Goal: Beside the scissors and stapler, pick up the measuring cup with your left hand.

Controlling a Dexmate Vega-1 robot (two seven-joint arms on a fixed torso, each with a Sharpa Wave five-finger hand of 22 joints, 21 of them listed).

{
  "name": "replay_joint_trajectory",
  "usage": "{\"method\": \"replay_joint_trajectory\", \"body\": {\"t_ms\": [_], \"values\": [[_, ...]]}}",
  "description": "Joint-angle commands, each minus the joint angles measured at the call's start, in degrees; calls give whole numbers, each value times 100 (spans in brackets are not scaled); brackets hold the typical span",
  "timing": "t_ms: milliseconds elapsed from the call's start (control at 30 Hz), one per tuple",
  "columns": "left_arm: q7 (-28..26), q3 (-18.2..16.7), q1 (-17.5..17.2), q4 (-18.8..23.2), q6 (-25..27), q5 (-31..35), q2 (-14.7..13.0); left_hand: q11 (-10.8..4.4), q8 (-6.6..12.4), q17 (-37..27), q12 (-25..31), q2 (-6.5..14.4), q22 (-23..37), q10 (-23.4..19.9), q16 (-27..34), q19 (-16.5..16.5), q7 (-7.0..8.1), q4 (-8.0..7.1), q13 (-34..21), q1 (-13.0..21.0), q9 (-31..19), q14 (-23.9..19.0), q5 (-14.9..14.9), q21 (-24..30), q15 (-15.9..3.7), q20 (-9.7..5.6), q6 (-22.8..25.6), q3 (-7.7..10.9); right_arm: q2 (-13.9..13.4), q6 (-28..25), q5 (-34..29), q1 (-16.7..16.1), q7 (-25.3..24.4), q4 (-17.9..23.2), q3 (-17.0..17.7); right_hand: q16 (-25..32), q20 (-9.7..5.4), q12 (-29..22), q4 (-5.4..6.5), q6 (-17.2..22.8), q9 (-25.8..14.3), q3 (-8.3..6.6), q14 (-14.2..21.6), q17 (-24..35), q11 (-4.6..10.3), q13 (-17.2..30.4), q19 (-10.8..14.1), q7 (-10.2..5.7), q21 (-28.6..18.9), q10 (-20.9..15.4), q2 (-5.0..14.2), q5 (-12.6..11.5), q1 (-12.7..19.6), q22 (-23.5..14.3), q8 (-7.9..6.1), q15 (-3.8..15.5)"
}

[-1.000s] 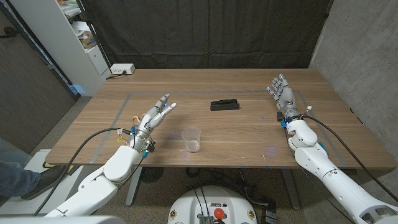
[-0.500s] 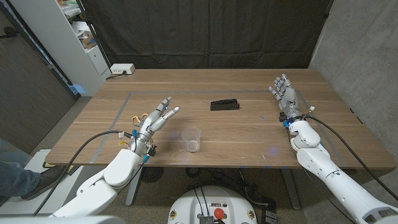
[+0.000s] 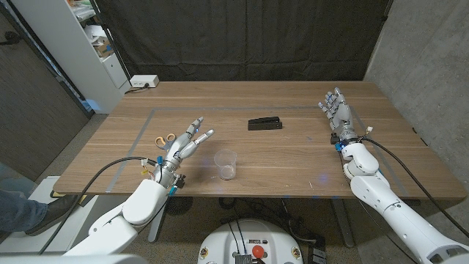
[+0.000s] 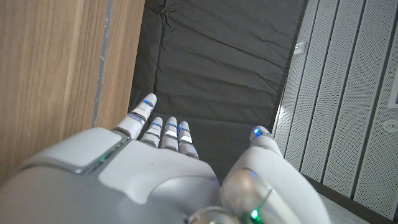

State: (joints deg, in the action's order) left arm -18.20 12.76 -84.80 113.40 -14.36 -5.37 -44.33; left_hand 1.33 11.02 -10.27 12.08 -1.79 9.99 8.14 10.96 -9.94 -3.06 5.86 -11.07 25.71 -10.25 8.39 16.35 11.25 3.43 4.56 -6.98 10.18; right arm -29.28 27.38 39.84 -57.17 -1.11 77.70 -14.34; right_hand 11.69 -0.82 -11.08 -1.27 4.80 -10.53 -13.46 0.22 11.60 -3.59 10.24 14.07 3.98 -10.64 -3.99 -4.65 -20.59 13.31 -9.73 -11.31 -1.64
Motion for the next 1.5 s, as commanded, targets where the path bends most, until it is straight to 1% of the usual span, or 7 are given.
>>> {"method": "replay_joint_trajectory", "body": {"t_ms": [33,467,700,800,867,1067,1500], "values": [[-144,-39,-250,211,73,173,17,-2,-22,-8,-7,-1,31,49,-25,-458,-2,37,-17,59,-21,58,26,-1,18,27,-64,4,28,98,72,-17,97,-86,33,6,18,11,-5,20,-22,10,34,11,3,30,-36,-27,-29,-19,-26,-45,40,-10,6,-1],[-316,-156,-499,433,192,403,44,0,-21,-8,-11,-24,30,66,-25,-449,-18,70,-18,107,-23,65,44,1,33,41,-86,2,79,157,121,-22,163,-149,31,8,20,10,-7,27,-22,21,39,13,-9,31,-42,-44,-28,-23,-27,-55,36,-10,4,4],[-358,-189,-576,657,523,650,2,9,-17,-7,-9,-38,29,65,-26,-432,-25,87,-19,132,-24,68,54,7,41,47,-89,0,143,240,171,45,246,-278,41,8,24,10,-8,41,-22,30,41,14,1,31,-45,-40,-28,-23,-29,-61,34,-10,0,1],[-287,-199,-591,692,556,581,-11,11,-17,-7,-8,-49,29,63,-23,-425,-39,101,-19,152,-25,63,62,9,61,64,-98,-2,181,273,199,82,284,-343,42,7,23,10,-9,39,-22,34,39,14,-3,31,-47,-46,-28,-24,-31,-64,32,-10,1,3],[-341,-202,-630,817,799,706,-26,26,-15,-7,-12,-52,28,76,-26,-425,-41,109,-20,166,-25,71,68,8,56,70,-100,0,205,283,210,110,300,-382,37,8,25,11,-9,37,-22,37,40,15,-6,31,-47,-47,-28,-23,-32,-66,31,-10,2,-1],[-366,-199,-695,843,819,697,2,20,-22,-7,-24,-44,27,113,-34,-420,-54,142,-21,233,-27,97,84,8,64,86,-143,18,259,327,236,188,358,-475,30,10,30,13,-9,38,-22,46,46,16,-2,31,-49,-46,-29,-17,-35,-73,27,-11,3,-3],[-488,-131,-865,1227,1359,1065,-66,28,-29,-7,-34,-31,26,158,-39,-423,-63,189,-24,336,-29,125,107,4,82,120,-206,47,316,381,285,331,469,-657,37,12,35,12,-9,46,-22,61,50,19,5,31,-51,-54,-29,-20,-38,-84,19,-11,2,-1]]}}
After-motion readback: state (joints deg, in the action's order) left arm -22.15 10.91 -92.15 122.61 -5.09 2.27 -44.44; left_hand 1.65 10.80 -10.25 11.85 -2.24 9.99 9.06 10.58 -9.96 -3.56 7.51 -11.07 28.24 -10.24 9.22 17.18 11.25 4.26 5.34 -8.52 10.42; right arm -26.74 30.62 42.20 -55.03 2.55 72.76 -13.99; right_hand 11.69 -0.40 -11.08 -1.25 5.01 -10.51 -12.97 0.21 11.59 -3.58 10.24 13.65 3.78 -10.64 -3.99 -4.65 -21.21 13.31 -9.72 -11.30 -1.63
